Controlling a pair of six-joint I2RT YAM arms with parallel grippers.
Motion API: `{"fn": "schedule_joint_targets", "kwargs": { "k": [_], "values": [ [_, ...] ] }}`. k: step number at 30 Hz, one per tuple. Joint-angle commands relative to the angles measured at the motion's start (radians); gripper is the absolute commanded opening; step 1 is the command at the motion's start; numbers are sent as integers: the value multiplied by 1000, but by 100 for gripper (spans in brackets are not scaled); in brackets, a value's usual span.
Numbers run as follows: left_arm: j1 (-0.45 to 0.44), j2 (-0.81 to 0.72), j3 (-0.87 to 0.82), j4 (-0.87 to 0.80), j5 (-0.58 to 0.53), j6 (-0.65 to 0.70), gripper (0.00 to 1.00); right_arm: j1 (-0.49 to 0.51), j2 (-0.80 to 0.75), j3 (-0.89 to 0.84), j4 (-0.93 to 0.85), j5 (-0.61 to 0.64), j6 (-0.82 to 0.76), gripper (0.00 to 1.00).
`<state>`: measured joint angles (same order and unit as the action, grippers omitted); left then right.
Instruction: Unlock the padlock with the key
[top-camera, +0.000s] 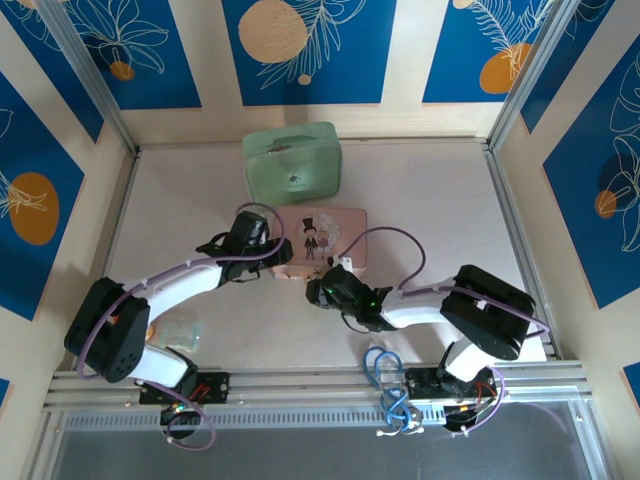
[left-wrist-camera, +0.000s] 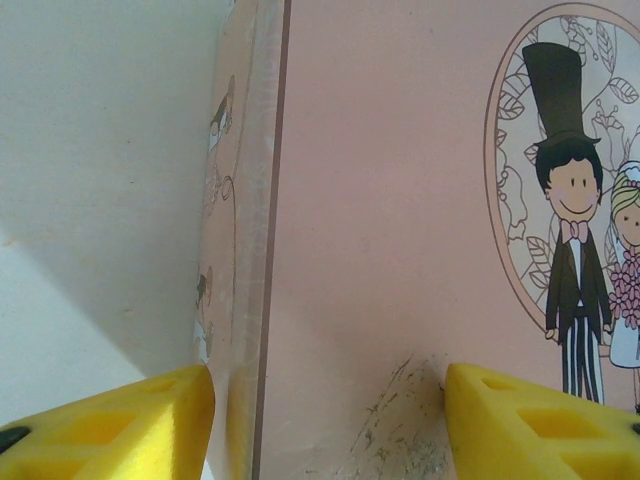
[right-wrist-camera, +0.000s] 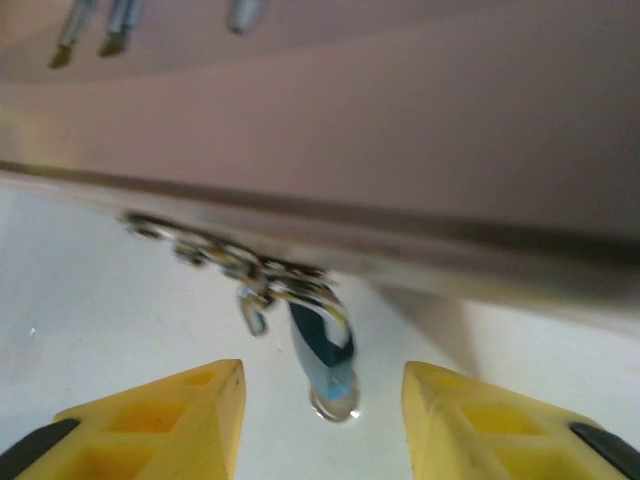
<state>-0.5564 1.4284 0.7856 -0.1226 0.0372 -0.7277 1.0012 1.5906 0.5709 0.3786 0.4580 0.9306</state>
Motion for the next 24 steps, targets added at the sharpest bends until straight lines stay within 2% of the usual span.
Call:
{"fn": "schedule_joint_targets", "kwargs": {
  "k": [1,4,11,13,15,18,24],
  "values": [
    [12,-6,-38,-49,15,-6,61,1,30,47,12,-12,-18,44],
    [12,-12,-51,-45,15,-15,60,-8,50,67,0,-11,-13,41],
    [12,-23,-84,-22,23,-41,58,-17,62,101,-98,-13,15,18],
    [13,-23,-90,-16,22,-45,58,-17,61,102,-114,-14,18,16],
    [12,-26,-98,-9,23,-51,57,-23,65,106,-126,-22,24,16],
    [12,-29,-109,1,26,-61,57,-33,82,110,-118,-43,22,25],
    [12,-29,-112,6,30,-66,56,-32,110,154,-167,-47,18,32]
  ]
}}
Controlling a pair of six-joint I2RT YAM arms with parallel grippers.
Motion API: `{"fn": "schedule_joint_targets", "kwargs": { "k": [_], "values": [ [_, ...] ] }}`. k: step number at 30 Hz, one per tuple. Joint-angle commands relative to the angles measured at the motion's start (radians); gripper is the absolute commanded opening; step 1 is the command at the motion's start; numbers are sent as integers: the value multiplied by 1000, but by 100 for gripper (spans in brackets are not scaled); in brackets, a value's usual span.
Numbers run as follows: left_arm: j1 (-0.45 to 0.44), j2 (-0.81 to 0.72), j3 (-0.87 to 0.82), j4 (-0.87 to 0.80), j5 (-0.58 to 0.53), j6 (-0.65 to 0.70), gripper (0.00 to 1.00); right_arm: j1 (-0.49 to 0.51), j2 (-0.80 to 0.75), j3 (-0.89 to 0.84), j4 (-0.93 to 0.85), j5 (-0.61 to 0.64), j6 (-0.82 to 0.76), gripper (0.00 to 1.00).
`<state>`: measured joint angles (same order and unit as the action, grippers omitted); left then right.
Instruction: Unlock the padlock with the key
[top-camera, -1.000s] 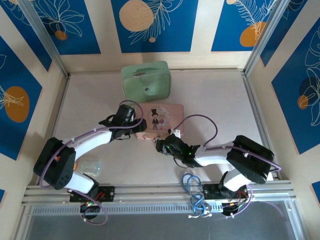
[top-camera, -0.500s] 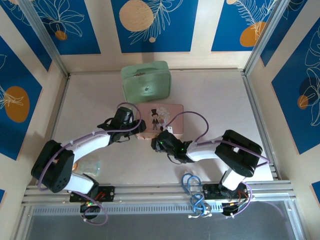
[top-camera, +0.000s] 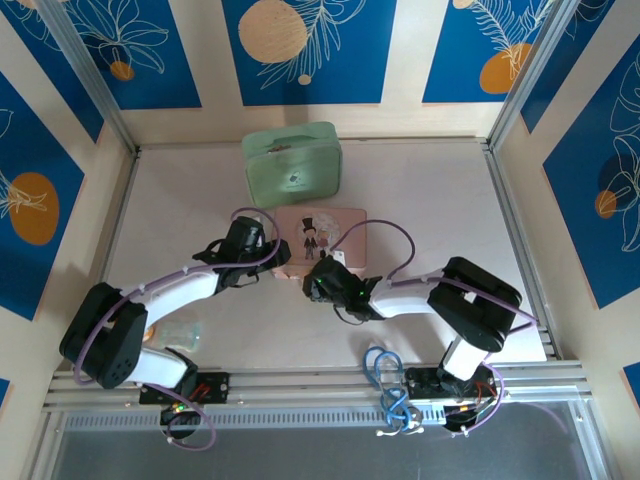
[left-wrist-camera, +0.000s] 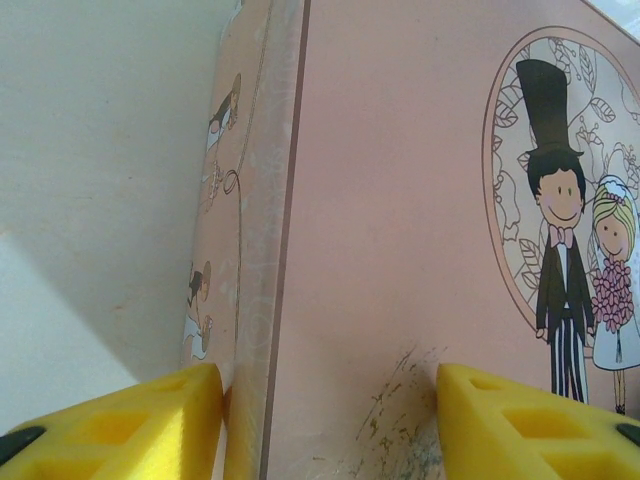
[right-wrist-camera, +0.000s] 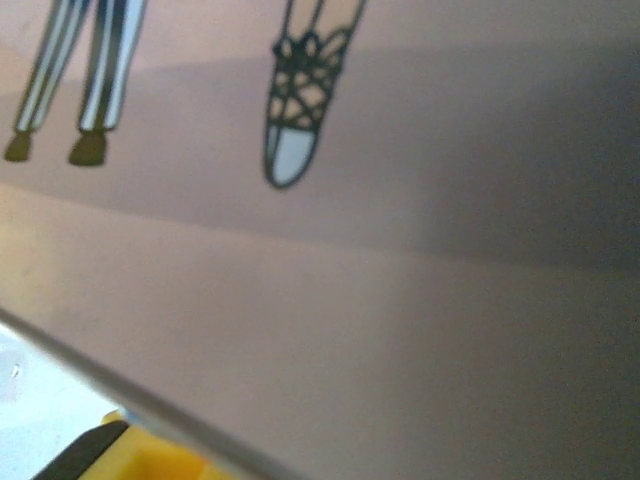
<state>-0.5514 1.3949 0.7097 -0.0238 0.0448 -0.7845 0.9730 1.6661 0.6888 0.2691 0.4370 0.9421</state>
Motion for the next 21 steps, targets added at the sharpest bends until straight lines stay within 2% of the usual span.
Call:
{"fn": "schedule_joint_targets", "kwargs": {
  "k": [1,3,5,9,13,15,18,21],
  "values": [
    [8,4,-36,-92,23,-10,56,1,34,46,-84,-17,11,29],
    [7,1,-40,-89,18,-13,56,9,40,85,-176,4,26,19],
    [8,0,-45,-86,14,-16,56,21,43,122,-272,31,48,15],
    [7,3,-52,-83,12,-19,55,50,38,186,-426,91,68,12],
    [8,2,-58,-73,12,-24,54,80,36,239,-536,146,57,20],
    [7,1,-61,-74,13,-25,54,87,26,251,-571,165,64,30],
    [8,-6,-65,-75,11,-26,54,90,-2,232,-555,168,56,43],
    [8,-11,-70,-74,7,-33,54,81,-12,221,-514,141,21,50]
  ]
}}
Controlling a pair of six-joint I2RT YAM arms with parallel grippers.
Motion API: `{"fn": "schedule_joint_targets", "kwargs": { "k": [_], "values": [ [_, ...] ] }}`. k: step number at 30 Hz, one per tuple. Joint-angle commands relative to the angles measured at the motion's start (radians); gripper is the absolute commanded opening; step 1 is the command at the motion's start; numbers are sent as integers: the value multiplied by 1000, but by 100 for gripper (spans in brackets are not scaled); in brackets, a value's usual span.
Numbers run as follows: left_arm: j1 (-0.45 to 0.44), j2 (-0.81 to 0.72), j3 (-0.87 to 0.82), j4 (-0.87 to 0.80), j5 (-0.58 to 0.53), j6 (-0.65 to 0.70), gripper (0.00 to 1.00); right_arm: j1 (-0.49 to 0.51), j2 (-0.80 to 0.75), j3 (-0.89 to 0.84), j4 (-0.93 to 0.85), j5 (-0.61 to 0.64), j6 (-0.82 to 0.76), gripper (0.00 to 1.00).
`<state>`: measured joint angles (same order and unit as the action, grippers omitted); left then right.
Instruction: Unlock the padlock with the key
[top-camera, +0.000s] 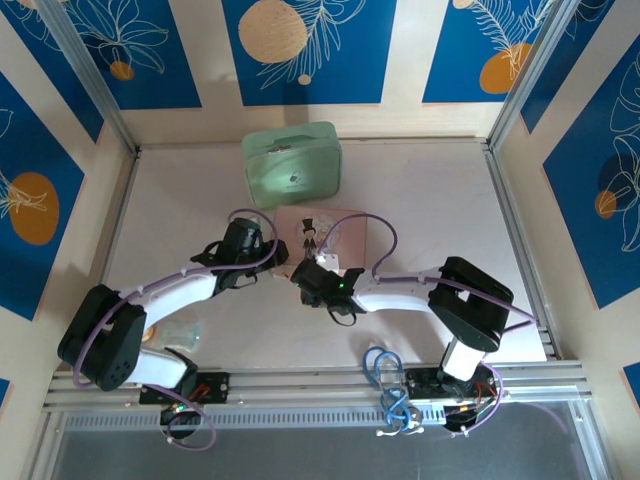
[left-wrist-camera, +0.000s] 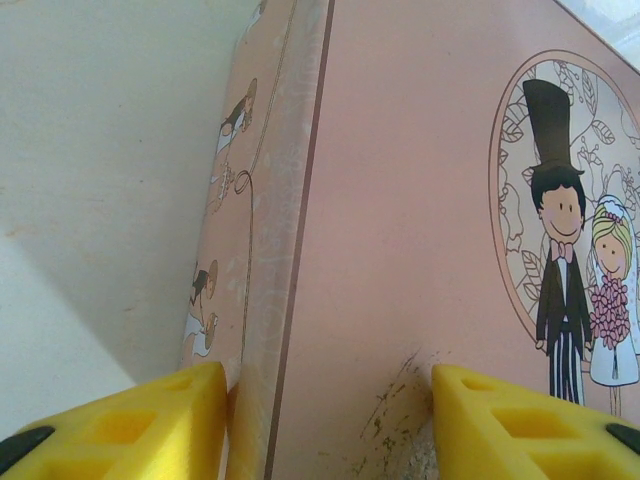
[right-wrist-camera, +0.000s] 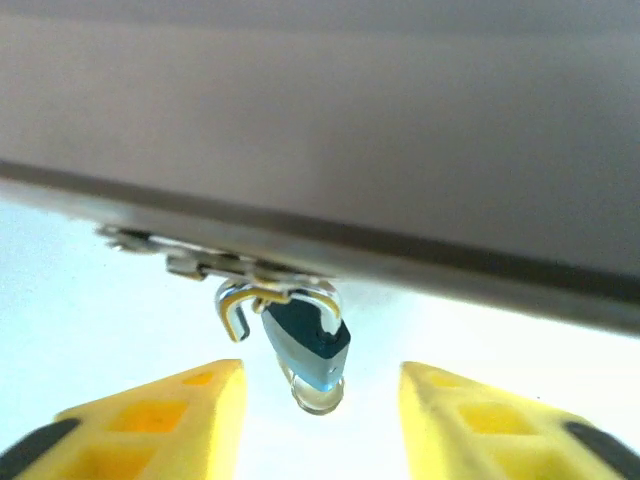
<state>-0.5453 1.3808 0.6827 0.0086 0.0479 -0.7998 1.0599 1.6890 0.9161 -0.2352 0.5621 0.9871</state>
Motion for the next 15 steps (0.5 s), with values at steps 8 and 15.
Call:
{"fn": "schedule_joint_targets", "kwargs": {
  "k": [8,15],
  "values": [
    [1,3,-52,-95,14,-35,52,-16,-22,5,66,-20,-112,55],
    [2,-4,-59,-94,7,-48,51,-5,-27,22,64,-11,-123,46]
  ]
}}
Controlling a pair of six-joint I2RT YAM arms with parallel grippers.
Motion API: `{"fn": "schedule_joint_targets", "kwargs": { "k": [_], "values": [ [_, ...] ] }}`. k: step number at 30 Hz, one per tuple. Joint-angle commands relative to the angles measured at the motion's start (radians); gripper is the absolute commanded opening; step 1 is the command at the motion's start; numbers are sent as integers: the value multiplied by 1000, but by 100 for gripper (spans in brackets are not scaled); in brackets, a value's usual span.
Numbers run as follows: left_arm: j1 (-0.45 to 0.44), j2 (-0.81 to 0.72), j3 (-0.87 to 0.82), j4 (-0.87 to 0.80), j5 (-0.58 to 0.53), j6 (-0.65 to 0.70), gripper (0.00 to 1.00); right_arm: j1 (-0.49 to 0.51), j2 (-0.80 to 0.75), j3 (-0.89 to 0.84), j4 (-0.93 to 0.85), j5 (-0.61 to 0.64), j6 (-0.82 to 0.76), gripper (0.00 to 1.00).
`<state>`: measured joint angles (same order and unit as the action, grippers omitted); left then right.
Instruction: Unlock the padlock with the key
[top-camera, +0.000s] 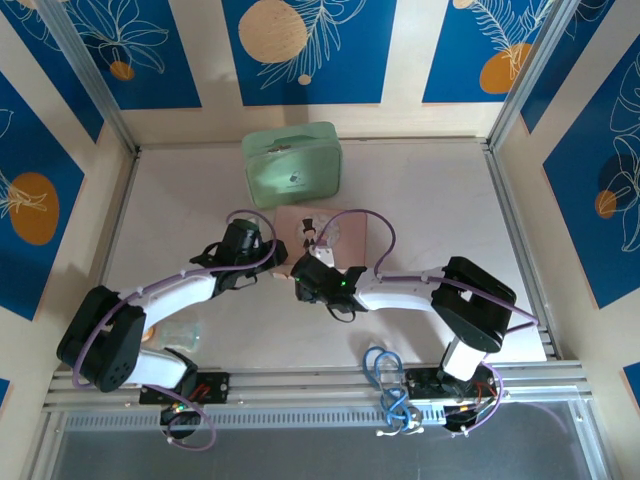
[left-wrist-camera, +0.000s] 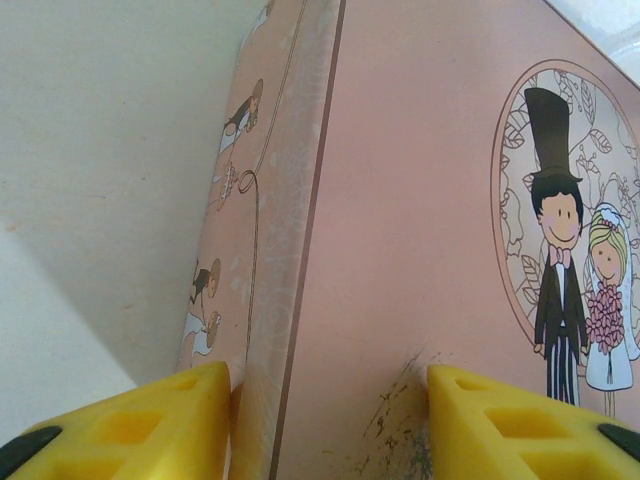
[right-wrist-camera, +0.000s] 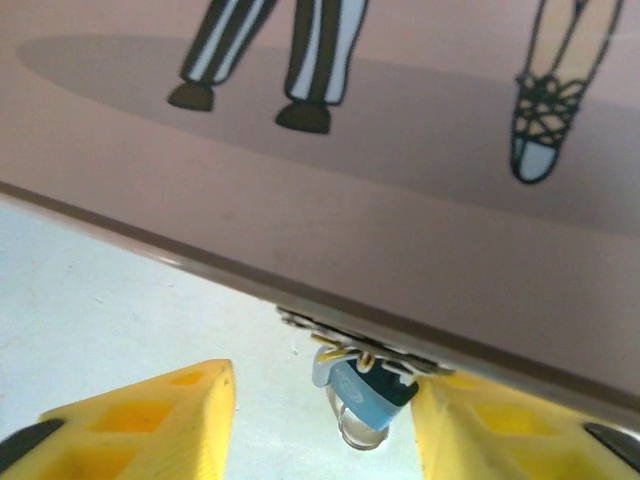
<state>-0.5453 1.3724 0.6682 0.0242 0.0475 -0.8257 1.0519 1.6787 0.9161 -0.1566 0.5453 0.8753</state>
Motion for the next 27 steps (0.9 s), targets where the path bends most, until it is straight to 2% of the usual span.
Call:
{"fn": "schedule_joint_targets", "kwargs": {
  "k": [1,6,10,11,13,15,17,20,24,27],
  "values": [
    [2,2,-44,-110,5,-23,51,4,-16,28,-36,15,-5,45],
    [2,4,-45,-107,5,-27,51,8,-14,56,-153,39,67,28],
    [1,7,-45,-101,5,-32,50,25,-27,74,-213,63,99,27],
    [2,8,-45,-101,5,-32,50,26,-23,84,-233,69,109,31],
    [1,8,-46,-104,5,-33,50,23,-1,113,-270,76,117,46],
    [1,6,-45,-104,2,-34,49,26,27,141,-290,85,117,53],
    [1,-1,-47,-105,-3,-39,49,32,61,180,-332,107,136,54],
    [3,-9,-50,-109,-10,-42,49,52,136,261,-420,162,162,48],
    [2,-8,-50,-110,-8,-44,48,71,284,438,-655,232,244,50],
    [1,-8,-50,-106,-8,-48,48,68,344,506,-751,251,297,50]
  ]
}}
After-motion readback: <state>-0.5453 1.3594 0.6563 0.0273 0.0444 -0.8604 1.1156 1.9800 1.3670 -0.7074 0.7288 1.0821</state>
